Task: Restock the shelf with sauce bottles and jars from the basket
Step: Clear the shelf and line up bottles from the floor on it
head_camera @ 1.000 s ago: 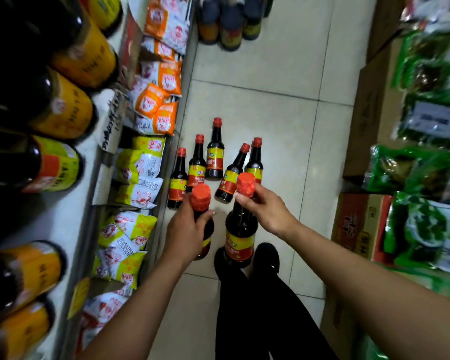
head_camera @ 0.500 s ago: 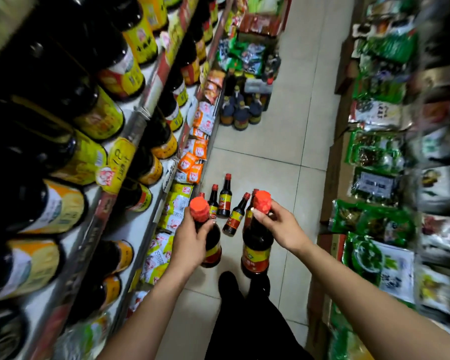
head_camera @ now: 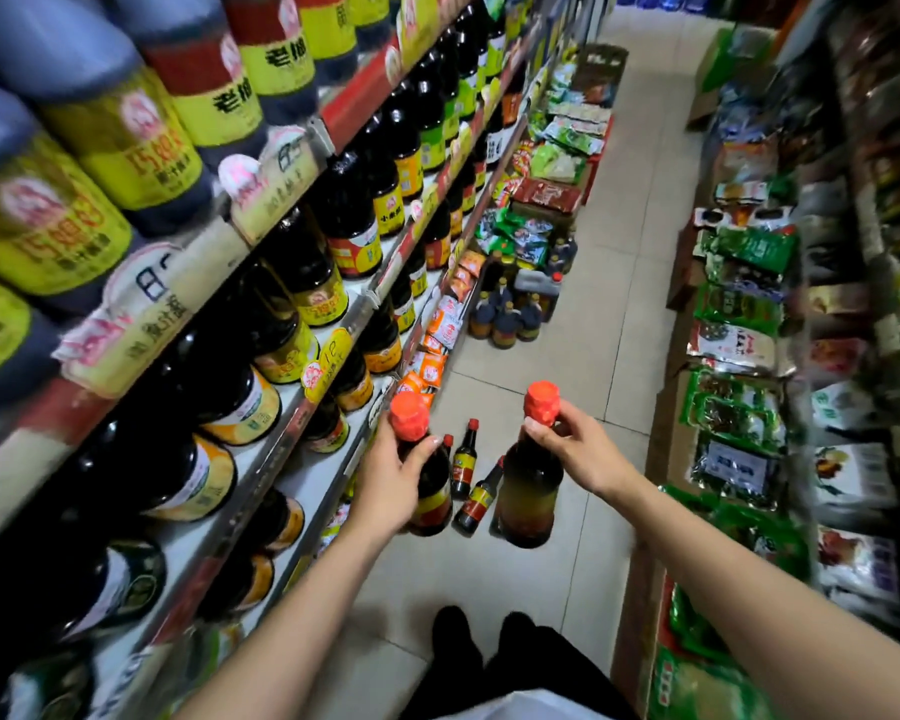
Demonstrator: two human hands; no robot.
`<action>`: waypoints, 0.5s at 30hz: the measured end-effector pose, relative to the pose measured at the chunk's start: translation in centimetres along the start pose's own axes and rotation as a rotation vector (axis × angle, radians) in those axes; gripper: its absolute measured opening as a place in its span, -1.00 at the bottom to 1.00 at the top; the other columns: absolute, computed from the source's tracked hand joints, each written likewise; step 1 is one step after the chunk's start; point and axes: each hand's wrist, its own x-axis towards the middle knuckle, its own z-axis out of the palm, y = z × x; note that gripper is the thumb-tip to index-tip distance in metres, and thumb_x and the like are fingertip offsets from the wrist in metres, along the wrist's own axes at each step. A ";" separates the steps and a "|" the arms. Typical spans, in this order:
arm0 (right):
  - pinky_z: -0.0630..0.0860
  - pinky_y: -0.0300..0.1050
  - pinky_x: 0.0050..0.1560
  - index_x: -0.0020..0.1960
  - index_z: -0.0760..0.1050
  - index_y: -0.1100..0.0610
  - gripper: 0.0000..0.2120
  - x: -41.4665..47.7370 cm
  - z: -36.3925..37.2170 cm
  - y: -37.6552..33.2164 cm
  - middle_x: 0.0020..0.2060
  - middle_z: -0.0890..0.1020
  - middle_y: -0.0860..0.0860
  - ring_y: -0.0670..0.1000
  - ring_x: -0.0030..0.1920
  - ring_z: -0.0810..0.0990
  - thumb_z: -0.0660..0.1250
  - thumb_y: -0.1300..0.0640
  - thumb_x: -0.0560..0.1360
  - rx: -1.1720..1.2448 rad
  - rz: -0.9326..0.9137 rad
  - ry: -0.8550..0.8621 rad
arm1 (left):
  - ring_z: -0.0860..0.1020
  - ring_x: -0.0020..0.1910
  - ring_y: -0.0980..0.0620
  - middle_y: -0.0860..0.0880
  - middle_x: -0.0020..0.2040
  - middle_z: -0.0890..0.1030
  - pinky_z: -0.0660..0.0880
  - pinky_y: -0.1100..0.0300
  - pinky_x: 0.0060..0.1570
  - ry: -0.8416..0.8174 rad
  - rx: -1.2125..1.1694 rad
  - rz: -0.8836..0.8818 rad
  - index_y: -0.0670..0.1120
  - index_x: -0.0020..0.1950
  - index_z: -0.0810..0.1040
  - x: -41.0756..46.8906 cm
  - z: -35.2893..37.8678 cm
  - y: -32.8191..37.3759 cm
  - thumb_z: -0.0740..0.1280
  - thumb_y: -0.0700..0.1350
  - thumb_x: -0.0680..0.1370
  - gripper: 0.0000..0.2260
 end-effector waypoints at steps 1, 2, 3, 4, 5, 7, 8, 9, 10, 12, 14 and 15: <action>0.47 -0.21 -0.01 -0.19 0.45 -0.06 -0.89 -0.1 0.0 -0.3 -0.24 0.56 -0.13 -0.13 -0.14 0.53 0.31 0.08 0.50 -0.008 -0.014 -0.012 | 0.38 0.16 0.13 0.06 0.18 0.46 0.26 0.28 0.16 0.016 -0.009 -0.001 -0.05 0.38 0.30 -0.2 -0.3 0.2 0.33 -0.05 0.50 -0.53; 0.46 -0.25 -0.04 -0.18 0.44 -0.07 -0.90 -0.2 -0.1 -0.5 -0.22 0.56 -0.13 -0.13 -0.13 0.54 0.31 0.08 0.50 -0.015 -0.028 -0.021 | 0.39 0.16 0.12 0.07 0.17 0.46 0.27 0.25 0.16 0.028 -0.013 -0.005 -0.03 0.38 0.30 -0.4 -0.5 0.3 0.33 -0.04 0.50 -0.53; 0.46 -0.30 -0.07 -0.16 0.44 -0.08 -0.91 -0.3 0.0 -0.6 -0.20 0.56 -0.12 -0.14 -0.11 0.53 0.31 0.08 0.50 -0.021 -0.043 -0.028 | 0.40 0.15 0.11 0.08 0.16 0.47 0.28 0.24 0.15 0.045 -0.014 -0.012 -0.01 0.37 0.30 -0.8 -0.7 0.4 0.33 -0.03 0.50 -0.54; 0.46 -0.35 -0.10 -0.13 0.45 -0.08 -0.92 -0.3 0.0 -0.8 -0.18 0.57 -0.11 -0.14 -0.10 0.53 0.31 0.08 0.50 -0.026 -0.058 -0.035 | 0.42 0.14 0.11 0.09 0.14 0.49 0.29 0.23 0.13 0.063 -0.022 -0.020 0.00 0.36 0.31 -1.0 -0.9 0.5 0.33 -0.03 0.50 -0.54; 0.46 -0.41 -0.14 -0.11 0.45 -0.06 -0.94 -0.4 0.0 -0.8 -0.17 0.57 -0.10 -0.15 -0.10 0.53 0.31 0.08 0.50 -0.029 -0.069 -0.038 | 0.44 0.14 0.11 0.10 0.12 0.50 0.30 0.23 0.12 0.075 -0.045 -0.025 0.01 0.35 0.32 -1.2 -1.1 0.6 0.34 -0.03 0.49 -0.55; 0.46 -0.46 -0.18 -0.08 0.46 -0.06 -0.95 -0.3 0.0 -1.0 -0.16 0.57 -0.14 -0.18 -0.09 0.53 0.31 0.08 0.50 -0.034 -0.095 -0.072 | 0.46 0.16 0.11 0.13 0.12 0.52 0.33 0.23 0.14 0.112 -0.104 -0.033 0.05 0.31 0.34 -1.6 -1.4 0.9 0.35 -0.05 0.49 -0.58; 0.45 -0.44 -0.16 -0.08 0.46 -0.07 -0.94 -0.3 0.0 -1.1 -0.16 0.57 -0.15 -0.18 -0.09 0.53 0.31 0.08 0.50 -0.034 -0.107 -0.104 | 0.47 0.16 0.12 0.17 0.11 0.52 0.33 0.22 0.15 0.137 -0.120 -0.040 0.11 0.28 0.35 -2.0 -1.6 1.1 0.35 -0.04 0.48 -0.61; 0.44 -0.41 -0.12 -0.09 0.46 -0.08 -0.94 -0.1 0.0 -1.3 -0.16 0.57 -0.14 -0.17 -0.08 0.54 0.31 0.07 0.50 -0.035 -0.117 -0.140 | 0.47 0.16 0.14 0.20 0.09 0.52 0.34 0.21 0.16 0.166 -0.129 -0.041 0.17 0.24 0.34 -2.4 -1.8 1.4 0.35 -0.04 0.48 -0.63; 0.45 -0.33 -0.07 -0.09 0.46 -0.09 -0.94 -0.1 -0.1 -1.6 -0.16 0.57 -0.14 -0.15 -0.07 0.54 0.31 0.07 0.50 -0.042 -0.127 -0.174 | 0.48 0.16 0.14 0.19 0.09 0.53 0.35 0.20 0.18 0.196 -0.130 -0.042 0.20 0.20 0.34 -2.8 -1.9 1.6 0.36 -0.05 0.48 -0.64; 0.44 -0.24 0.04 -0.07 0.46 -0.10 -0.93 0.2 -0.1 -2.1 -0.14 0.57 -0.16 -0.16 -0.05 0.53 0.32 0.06 0.49 -0.061 -0.163 -0.239 | 0.50 0.14 0.09 0.14 0.07 0.56 0.37 0.16 0.17 0.284 -0.105 -0.046 0.17 0.16 0.38 -3.9 -2.2 2.2 0.37 -0.06 0.47 -0.68; 0.43 -0.20 0.09 -0.02 0.47 -0.10 -0.91 0.5 0.0 -2.4 -0.11 0.57 -0.19 -0.14 -0.01 0.53 0.32 0.03 0.48 -0.070 -0.191 -0.296 | 0.52 0.09 0.05 0.13 0.02 0.56 0.37 0.17 0.08 0.367 -0.061 -0.049 0.05 0.17 0.44 -4.9 -2.5 2.7 0.38 -0.06 0.47 -0.70; 0.42 -0.20 0.08 0.01 0.48 -0.08 -0.88 0.6 0.2 -2.7 -0.09 0.58 -0.18 -0.13 0.00 0.53 0.32 0.01 0.47 -0.081 -0.203 -0.329 | 0.52 0.07 0.05 0.13 -0.01 0.55 0.35 0.19 0.04 0.412 -0.044 -0.051 0.01 0.18 0.45 -5.7 -2.8 3.0 0.38 -0.06 0.47 -0.70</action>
